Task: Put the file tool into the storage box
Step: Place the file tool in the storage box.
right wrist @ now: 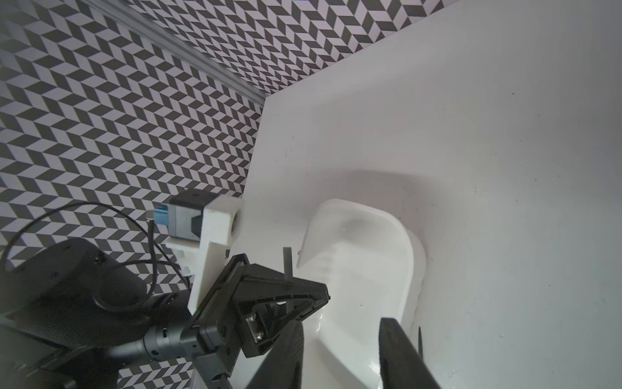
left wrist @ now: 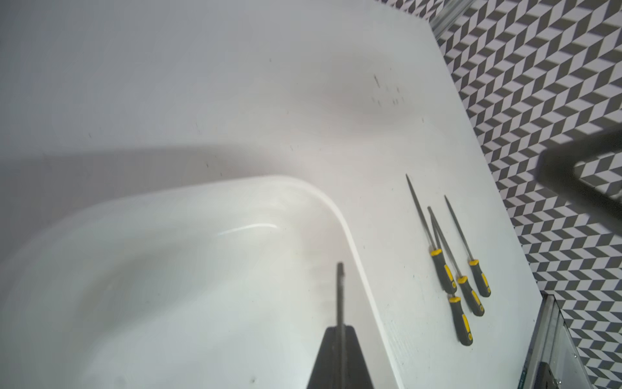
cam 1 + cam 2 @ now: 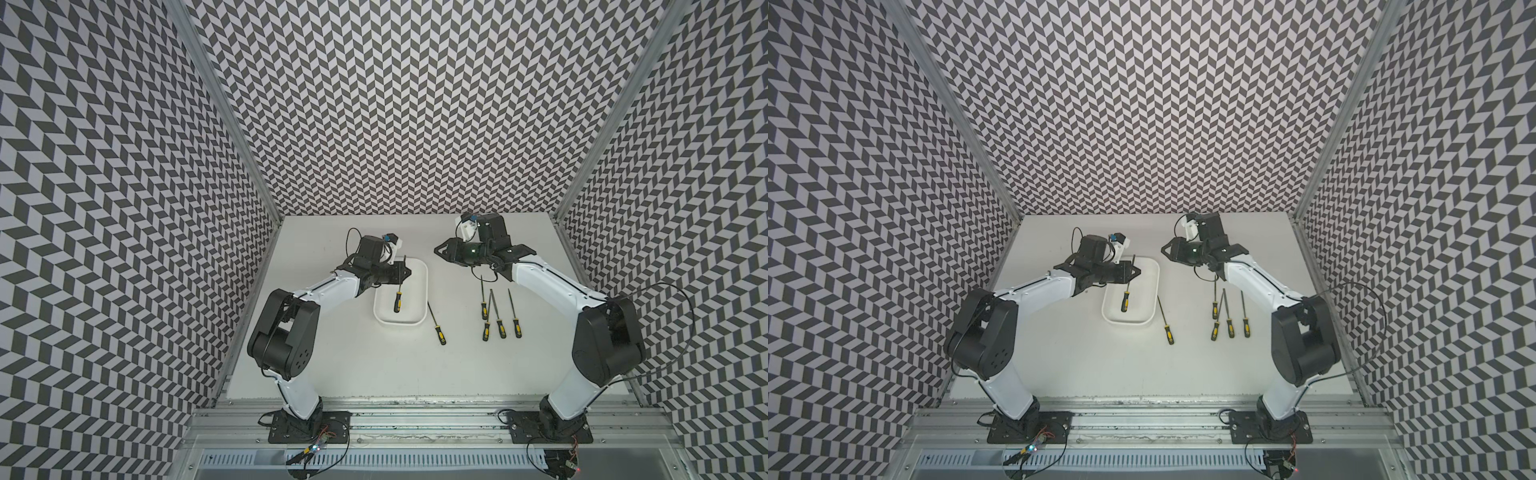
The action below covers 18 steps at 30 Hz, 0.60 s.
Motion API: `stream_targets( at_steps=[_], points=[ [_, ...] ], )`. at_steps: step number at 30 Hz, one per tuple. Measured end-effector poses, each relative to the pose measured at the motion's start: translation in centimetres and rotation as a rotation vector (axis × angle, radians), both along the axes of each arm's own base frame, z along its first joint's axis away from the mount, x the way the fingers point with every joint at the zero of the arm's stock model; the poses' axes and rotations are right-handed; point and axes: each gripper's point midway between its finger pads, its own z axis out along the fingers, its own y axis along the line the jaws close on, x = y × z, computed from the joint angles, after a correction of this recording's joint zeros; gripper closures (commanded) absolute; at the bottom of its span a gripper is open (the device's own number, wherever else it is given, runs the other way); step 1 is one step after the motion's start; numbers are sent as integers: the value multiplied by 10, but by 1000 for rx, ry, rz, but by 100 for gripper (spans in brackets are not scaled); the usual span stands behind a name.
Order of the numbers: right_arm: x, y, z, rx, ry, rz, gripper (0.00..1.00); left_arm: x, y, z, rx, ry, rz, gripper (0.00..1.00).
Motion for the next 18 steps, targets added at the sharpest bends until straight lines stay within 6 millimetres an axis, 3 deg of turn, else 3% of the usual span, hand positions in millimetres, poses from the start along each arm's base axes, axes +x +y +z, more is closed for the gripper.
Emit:
stream_targets(
  at_steps=[10, 15, 18],
  points=[
    [-4, -5, -13, -11, 31, -7, 60, 1, -23, -56, 7, 149, -7, 97],
    [-7, -6, -15, -12, 33, -7, 61, 9, -32, -49, -12, 150, 1, 90],
    [-10, -8, -18, -16, 37, -6, 61, 17, -39, -37, -26, 133, 0, 72]
  ],
)
